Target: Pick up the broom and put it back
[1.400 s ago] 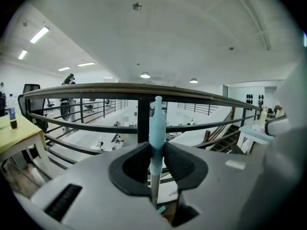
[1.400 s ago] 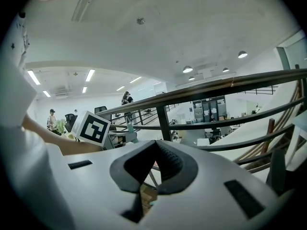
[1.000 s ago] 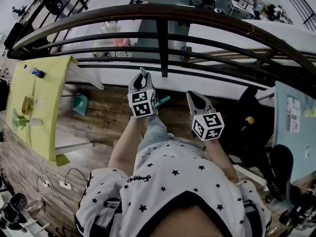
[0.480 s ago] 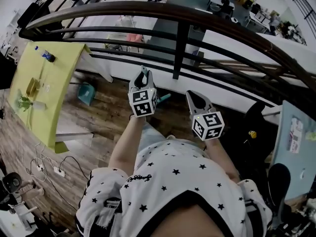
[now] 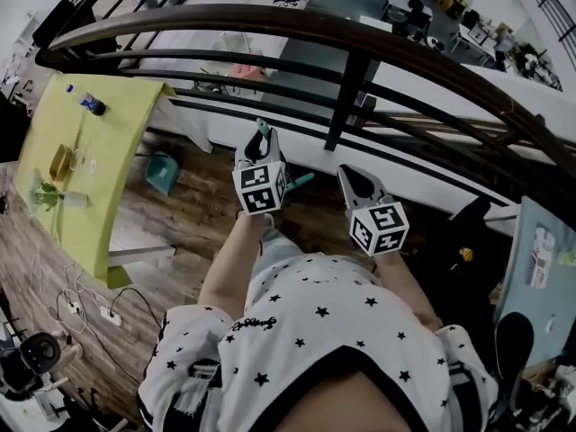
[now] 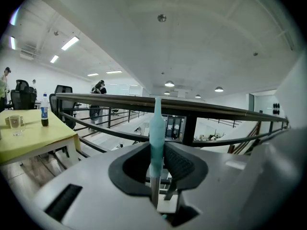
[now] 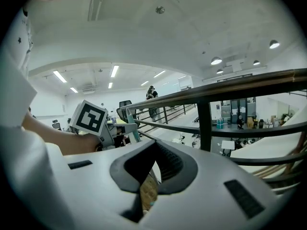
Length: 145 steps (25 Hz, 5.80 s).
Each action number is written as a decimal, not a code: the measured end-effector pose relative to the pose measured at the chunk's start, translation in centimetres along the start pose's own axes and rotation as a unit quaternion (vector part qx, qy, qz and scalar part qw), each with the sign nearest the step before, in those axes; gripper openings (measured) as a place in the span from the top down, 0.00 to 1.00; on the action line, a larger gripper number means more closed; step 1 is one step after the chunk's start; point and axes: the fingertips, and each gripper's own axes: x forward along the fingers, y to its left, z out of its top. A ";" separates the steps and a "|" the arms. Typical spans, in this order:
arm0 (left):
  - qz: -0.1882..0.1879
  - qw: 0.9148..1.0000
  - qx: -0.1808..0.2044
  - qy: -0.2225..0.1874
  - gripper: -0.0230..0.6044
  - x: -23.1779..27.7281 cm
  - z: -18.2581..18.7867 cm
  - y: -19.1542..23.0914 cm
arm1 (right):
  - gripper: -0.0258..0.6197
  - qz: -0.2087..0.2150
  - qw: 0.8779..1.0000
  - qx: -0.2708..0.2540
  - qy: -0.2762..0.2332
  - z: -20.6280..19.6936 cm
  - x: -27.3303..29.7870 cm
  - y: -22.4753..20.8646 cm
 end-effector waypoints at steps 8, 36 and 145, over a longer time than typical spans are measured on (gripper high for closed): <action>-0.005 1.000 -0.005 0.008 0.81 1.6 0.5 4.7 | 0.97 0.003 1.000 -0.001 0.006 1.1 4.8 2.4; -0.063 0.997 0.010 0.046 0.81 7.2 -0.3 17.2 | 0.97 -0.043 0.999 0.024 0.022 2.0 18.2 9.0; -0.125 0.978 0.006 0.169 0.68 37.4 -15.0 21.8 | 0.97 -0.103 0.982 0.109 0.112 -9.8 31.4 3.6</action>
